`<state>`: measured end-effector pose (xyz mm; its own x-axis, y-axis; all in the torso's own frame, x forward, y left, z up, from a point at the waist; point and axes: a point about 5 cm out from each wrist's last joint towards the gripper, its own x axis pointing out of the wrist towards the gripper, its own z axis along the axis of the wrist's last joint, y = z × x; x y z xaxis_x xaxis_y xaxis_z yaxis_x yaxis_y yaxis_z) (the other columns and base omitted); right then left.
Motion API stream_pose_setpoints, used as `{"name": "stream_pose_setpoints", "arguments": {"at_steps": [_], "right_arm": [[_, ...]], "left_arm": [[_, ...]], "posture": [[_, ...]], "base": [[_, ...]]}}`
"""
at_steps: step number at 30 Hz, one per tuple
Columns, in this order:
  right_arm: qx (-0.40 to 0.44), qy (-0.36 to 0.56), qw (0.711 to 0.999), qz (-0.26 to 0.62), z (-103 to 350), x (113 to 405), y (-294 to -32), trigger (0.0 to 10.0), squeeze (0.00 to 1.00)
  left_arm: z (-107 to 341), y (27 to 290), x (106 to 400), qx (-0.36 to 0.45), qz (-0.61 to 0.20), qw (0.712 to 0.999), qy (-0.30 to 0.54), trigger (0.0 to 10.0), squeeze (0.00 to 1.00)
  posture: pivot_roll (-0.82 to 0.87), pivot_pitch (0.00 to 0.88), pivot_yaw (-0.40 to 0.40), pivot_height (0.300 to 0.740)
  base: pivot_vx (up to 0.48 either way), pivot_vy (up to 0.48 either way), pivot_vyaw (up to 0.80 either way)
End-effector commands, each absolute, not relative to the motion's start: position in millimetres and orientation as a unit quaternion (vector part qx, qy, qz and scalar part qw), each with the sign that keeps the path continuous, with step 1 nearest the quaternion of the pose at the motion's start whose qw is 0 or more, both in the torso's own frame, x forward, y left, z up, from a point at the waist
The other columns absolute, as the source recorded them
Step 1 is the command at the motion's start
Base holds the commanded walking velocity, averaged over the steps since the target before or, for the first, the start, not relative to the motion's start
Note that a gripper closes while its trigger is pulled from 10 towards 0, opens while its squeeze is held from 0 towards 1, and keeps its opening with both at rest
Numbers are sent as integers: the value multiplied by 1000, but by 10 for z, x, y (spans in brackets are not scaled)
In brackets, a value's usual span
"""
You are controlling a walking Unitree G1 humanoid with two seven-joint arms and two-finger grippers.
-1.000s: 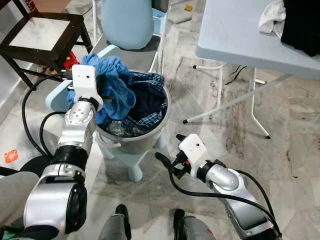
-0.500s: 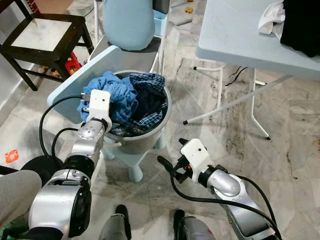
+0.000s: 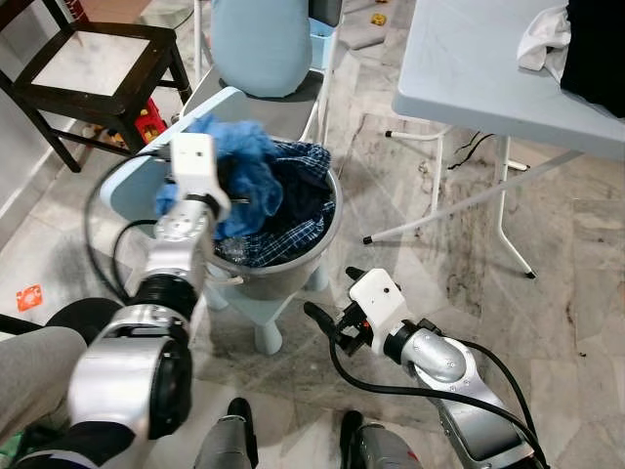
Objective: Hang hanger
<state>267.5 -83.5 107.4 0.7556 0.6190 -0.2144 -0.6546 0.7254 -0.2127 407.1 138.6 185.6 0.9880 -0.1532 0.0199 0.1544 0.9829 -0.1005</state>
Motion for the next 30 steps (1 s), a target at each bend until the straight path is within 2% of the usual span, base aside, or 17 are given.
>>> {"name": "stream_pose_setpoints", "arguments": {"at_steps": [1, 6, 11, 12, 13, 14, 16, 17, 18, 19, 23, 27, 30], "right_arm": [[-142, 69, 926, 344, 1040, 2633, -841, 10000, 0], [-145, 69, 926, 343, 1042, 2638, -845, 10000, 0], [-147, 71, 923, 347, 1026, 2632, -827, 10000, 0], [-148, 70, 923, 349, 1026, 2631, -819, 10000, 0], [-148, 70, 922, 350, 1027, 2631, -813, 10000, 0], [-148, 70, 922, 351, 1027, 2633, -808, 10000, 0], [-149, 70, 922, 351, 1026, 2636, -804, 10000, 0], [-150, 70, 921, 351, 1025, 2636, -804, 10000, 0], [-151, 70, 921, 352, 1024, 2635, -804, 10000, 0], [-152, 70, 921, 352, 1022, 2633, -806, 10000, 0], [-154, 72, 921, 352, 1016, 2628, -815, 10000, 0], [-155, 73, 920, 351, 1010, 2625, -817, 10000, 0], [-155, 73, 920, 353, 1005, 2621, -808, 10000, 0]], "left_arm": [[1947, 1313, 4086, -81, -91, 992, -15, 0, 0], [1956, 1247, 4082, -105, -98, 990, -15, 0, 0], [1830, 1313, 4071, -110, -85, 990, 23, 0, 0], [1756, 1328, 4058, -113, -85, 989, 42, 2392, 0], [1705, 1338, 4047, -115, -85, 988, 55, 2392, 0], [1632, 1350, 4029, -113, -84, 988, 70, 10000, 0], [1522, 1379, 3995, -108, -80, 987, 91, 10000, 0], [1465, 1400, 3976, -101, -75, 987, 101, 10000, 302], [1433, 1414, 3965, -97, -72, 987, 107, 10000, 302], [1390, 1432, 3950, -87, -71, 987, 115, 10000, 1000], [1322, 1499, 3925, -43, -67, 989, 128, 10000, 1000], [1330, 1594, 3921, 58, -69, 988, 123, 10000, 1000], [1349, 1609, 3926, 61, -71, 988, 120, 10000, 1000]], "posture": [[-55, 309, -28, 740], [-58, 309, -28, 740], [-55, 309, -29, 740], [-55, 309, -29, 740], [-55, 309, -29, 740], [-49, 308, -31, 740], [-49, 308, -31, 740], [-49, 308, -31, 740], [-49, 308, -31, 740], [-51, 310, -32, 740], [-53, 310, -33, 740], [-52, 309, -32, 740], [-48, 307, -33, 740]], "base": [[0, 0, 0], [0, 0, 0], [0, 0, 0], [0, 0, 0], [0, 0, 0], [0, 0, 0], [0, 0, 0], [0, 0, 0], [0, 0, 0], [0, 0, 0], [0, 0, 0], [0, 0, 0], [0, 0, 0]]}}
